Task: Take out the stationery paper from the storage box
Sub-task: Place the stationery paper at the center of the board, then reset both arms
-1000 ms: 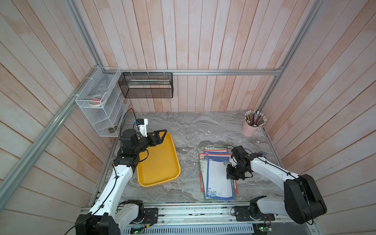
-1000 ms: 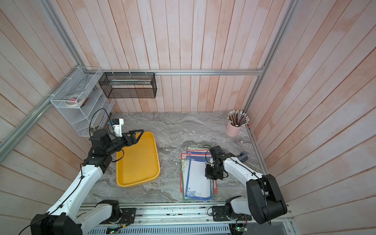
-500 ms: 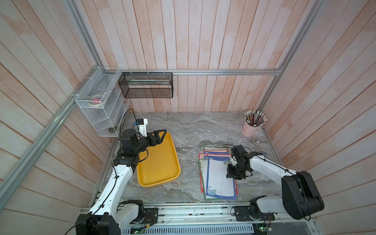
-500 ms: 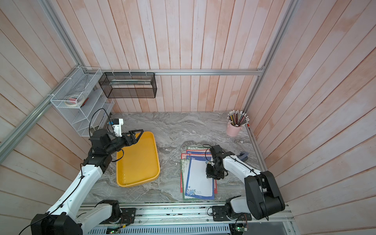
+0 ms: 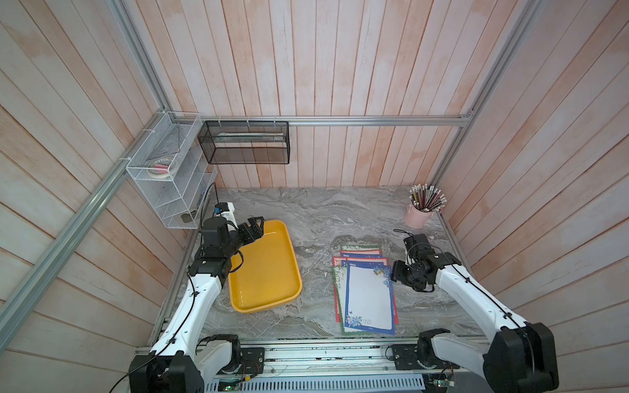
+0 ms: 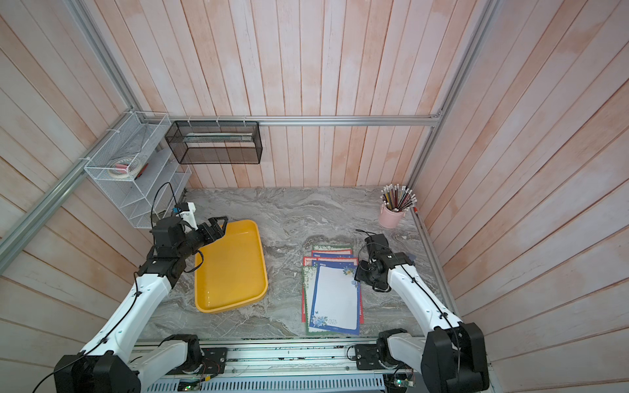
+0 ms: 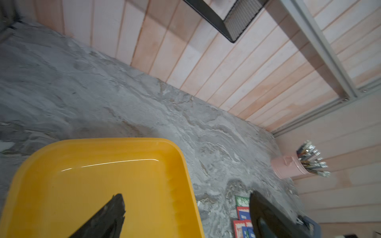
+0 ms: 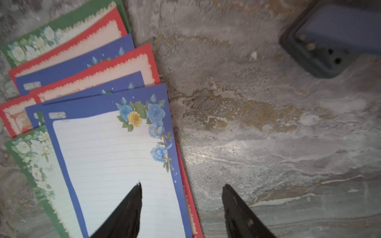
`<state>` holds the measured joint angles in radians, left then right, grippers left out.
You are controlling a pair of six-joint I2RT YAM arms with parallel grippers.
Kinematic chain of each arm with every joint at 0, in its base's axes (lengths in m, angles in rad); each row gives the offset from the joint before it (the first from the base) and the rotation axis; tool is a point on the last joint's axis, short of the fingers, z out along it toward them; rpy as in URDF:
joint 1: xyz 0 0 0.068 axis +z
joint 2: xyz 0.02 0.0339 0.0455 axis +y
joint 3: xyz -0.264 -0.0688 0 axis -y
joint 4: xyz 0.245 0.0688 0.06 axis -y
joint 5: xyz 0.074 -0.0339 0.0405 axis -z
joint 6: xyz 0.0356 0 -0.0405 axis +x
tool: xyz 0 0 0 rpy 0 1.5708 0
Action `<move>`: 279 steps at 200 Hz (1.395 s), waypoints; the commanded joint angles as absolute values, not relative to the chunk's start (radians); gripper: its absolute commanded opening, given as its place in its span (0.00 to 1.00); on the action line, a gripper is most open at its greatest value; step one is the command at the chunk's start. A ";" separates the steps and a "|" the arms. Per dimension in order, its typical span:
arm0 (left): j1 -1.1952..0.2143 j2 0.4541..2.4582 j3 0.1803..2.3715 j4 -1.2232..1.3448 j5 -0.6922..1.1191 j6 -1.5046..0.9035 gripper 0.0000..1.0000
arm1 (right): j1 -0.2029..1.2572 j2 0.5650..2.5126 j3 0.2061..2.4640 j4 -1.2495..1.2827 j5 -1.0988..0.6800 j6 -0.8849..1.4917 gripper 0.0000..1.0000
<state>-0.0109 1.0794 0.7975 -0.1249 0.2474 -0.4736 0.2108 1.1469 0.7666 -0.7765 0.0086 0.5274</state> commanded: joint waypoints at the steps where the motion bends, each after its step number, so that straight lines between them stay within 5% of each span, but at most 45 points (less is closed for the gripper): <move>1: -0.007 1.073 0.742 -0.074 0.010 -0.430 0.95 | 0.202 1.085 0.809 -0.696 0.139 0.545 0.64; 29: -0.008 1.067 0.587 0.203 -0.166 -0.360 0.95 | 0.200 0.988 0.669 -0.223 0.278 0.422 0.65; 51: -0.008 1.101 0.470 0.470 -0.210 -0.283 0.95 | 0.177 0.946 0.446 0.279 0.408 0.260 0.74; 111: -0.009 1.312 0.362 0.846 0.006 0.008 0.96 | 0.034 1.367 0.196 1.178 0.158 0.035 0.76; 145: 0.004 1.395 0.352 0.900 0.018 0.011 0.97 | -0.024 1.447 0.239 1.178 -0.055 -0.020 0.77; 172: 0.009 1.468 0.301 1.047 0.068 0.022 0.98 | -0.103 1.599 0.105 1.609 -0.163 0.059 0.78; 204: 0.014 1.580 0.213 1.323 0.014 0.006 1.00 | -0.120 1.567 0.174 1.427 -0.103 0.097 0.79; 234: 0.006 1.569 0.244 1.243 -0.146 -0.043 1.00 | -0.104 1.564 0.183 1.398 -0.081 0.080 0.84; 241: 0.006 1.561 0.250 1.215 -0.145 -0.050 1.00 | -0.104 1.561 0.184 1.393 -0.081 0.078 0.98; 279: 0.003 1.565 0.253 1.215 -0.156 -0.046 1.00 | -0.104 1.562 0.182 1.397 -0.083 0.078 0.98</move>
